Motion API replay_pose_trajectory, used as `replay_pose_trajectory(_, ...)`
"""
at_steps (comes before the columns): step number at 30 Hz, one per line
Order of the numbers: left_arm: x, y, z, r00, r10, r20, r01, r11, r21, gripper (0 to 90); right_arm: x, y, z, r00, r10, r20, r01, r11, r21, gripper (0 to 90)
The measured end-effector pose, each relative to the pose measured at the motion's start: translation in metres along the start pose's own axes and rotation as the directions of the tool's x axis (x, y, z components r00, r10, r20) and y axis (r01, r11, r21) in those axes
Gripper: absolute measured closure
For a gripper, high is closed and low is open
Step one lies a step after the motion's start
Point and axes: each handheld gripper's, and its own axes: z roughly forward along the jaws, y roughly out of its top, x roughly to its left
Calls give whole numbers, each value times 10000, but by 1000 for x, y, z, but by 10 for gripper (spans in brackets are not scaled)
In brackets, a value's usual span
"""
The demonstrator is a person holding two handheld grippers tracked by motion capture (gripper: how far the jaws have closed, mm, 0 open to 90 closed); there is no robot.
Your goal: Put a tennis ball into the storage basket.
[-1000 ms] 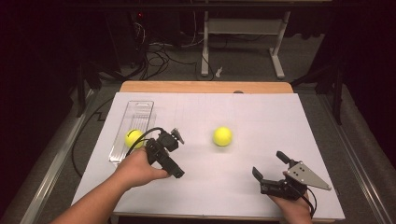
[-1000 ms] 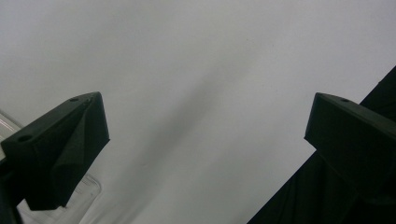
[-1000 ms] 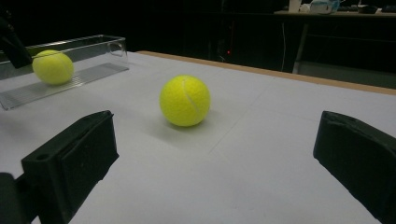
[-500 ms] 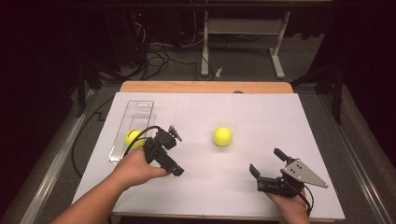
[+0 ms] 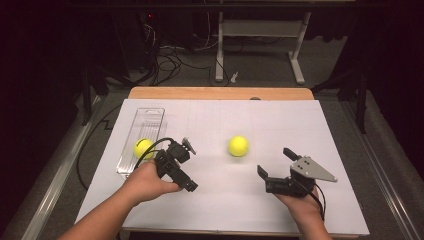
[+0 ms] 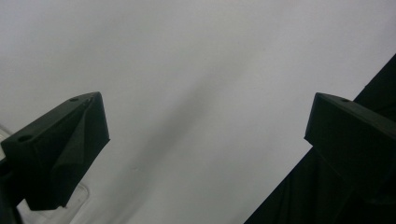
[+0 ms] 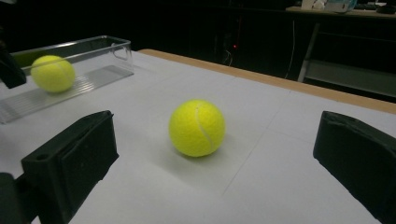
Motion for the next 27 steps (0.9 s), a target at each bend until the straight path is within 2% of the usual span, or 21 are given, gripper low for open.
replay_pose_trajectory(10, -3, -1, 8, 9999, 117, -35, -117, 9998, 128, 8, 2, 8, 42, 10000, -15, -72, 17, 9994, 337, 1)
replay_pose_trajectory(13, 0, -3, 13, 9997, 1, 242, -2, 10000, 52, 10, 4, 8, 50, 9999, -79, -86, 82, 9989, 456, 1)
replay_pose_trajectory(17, 1, -8, 18, 10000, -40, 84, 40, 10000, -8, 13, 7, 8, 57, 9998, -150, -130, 158, 9981, 596, 1)
replay_pose_trajectory(19, 2, -12, 22, 9995, -55, 305, 56, 10000, -35, 14, 9, 8, 59, 9997, -201, -135, 210, 9975, 678, 1)
replay_pose_trajectory(21, 1, -15, 26, 9998, 53, 166, -53, 10000, 51, 11, 10, 8, 61, 9996, -231, -171, 243, 9971, 727, 1)
replay_pose_trajectory(22, 2, -16, 28, 9996, 33, 289, -33, 10000, -7, 11, 11, 8, 62, 9996, -218, -173, 230, 9970, 738, 1)
replay_pose_trajectory(24, 0, -19, 32, 9998, 180, -98, -180, 9998, 98, 6, 12, 7, 64, 9996, -196, -197, 211, 9965, 808, 1)
replay_pose_trajectory(27, -1, -23, 35, 9996, 270, -27, -270, 9996, -33, 6, 14, 6, 67, 9994, -254, -217, 273, 9956, 901, 1)
